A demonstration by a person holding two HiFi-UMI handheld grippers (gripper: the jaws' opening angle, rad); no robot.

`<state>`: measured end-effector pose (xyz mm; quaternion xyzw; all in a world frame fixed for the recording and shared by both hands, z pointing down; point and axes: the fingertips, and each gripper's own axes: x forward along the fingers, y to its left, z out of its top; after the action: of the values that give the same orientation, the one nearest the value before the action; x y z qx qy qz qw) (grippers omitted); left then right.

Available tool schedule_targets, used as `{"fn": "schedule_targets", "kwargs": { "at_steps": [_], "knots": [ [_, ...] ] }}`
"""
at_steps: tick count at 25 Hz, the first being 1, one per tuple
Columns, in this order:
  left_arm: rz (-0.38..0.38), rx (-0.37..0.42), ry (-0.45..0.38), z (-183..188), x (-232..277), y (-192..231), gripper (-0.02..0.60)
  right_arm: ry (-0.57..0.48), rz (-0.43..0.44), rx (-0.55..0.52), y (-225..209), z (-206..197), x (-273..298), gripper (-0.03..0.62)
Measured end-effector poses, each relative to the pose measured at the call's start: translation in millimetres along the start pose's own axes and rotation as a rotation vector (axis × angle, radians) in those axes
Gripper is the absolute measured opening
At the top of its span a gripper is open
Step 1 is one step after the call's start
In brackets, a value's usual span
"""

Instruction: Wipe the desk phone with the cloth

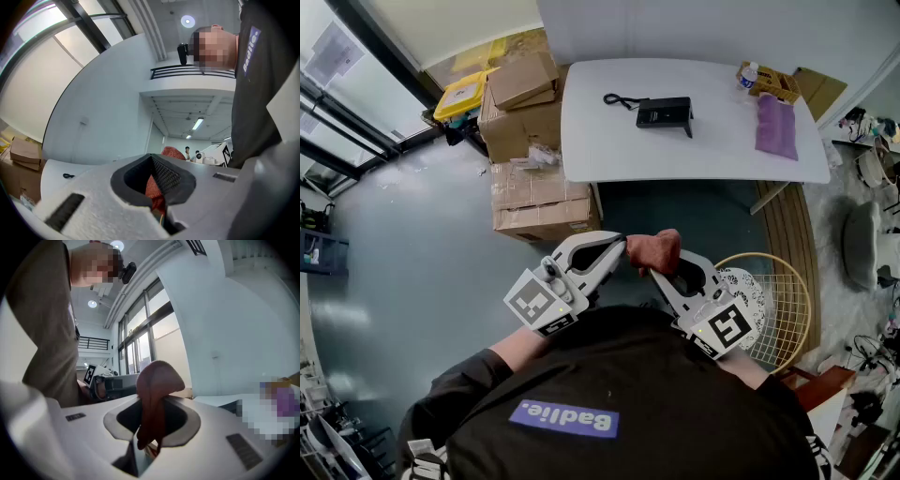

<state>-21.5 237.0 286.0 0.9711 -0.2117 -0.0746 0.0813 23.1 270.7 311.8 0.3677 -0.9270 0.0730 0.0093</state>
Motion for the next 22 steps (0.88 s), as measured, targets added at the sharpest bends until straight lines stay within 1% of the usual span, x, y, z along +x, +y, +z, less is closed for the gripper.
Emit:
{"fn": "schedule_targets", "kwargs": {
  "at_steps": [3,5,11,17,20,22],
  "knots": [
    [-0.005,0.020,-0.003,-0.6,5.4,-1.5,0.009,-0.002,0.004,-0.001,-3.8,-1.0,-3.0,0.087],
    [-0.004,0.017,-0.007,-0.7,10.8,-2.9,0.009,-0.004,0.007,-0.001,-8.1,-0.7,-6.0,0.087],
    [0.015,0.024,0.017,-13.9,28.7,-6.8,0.009,-0.006,0.029,0.008,-24.2,-4.8,-18.1,0.087],
    [0.043,0.009,-0.024,-8.7,48.4,-10.2,0.009,-0.016,0.053,0.023,-47.5,-9.0,-25.8,0.089],
    [0.073,0.018,0.017,-18.3,48.7,-2.2,0.009,-0.011,0.067,0.036,-54.6,-12.4,-21.2,0.089],
    [0.075,0.013,0.020,-17.4,49.8,5.0,0.009,-0.012,0.071,0.042,-59.9,-12.0,-14.8,0.089]
  ]
}}
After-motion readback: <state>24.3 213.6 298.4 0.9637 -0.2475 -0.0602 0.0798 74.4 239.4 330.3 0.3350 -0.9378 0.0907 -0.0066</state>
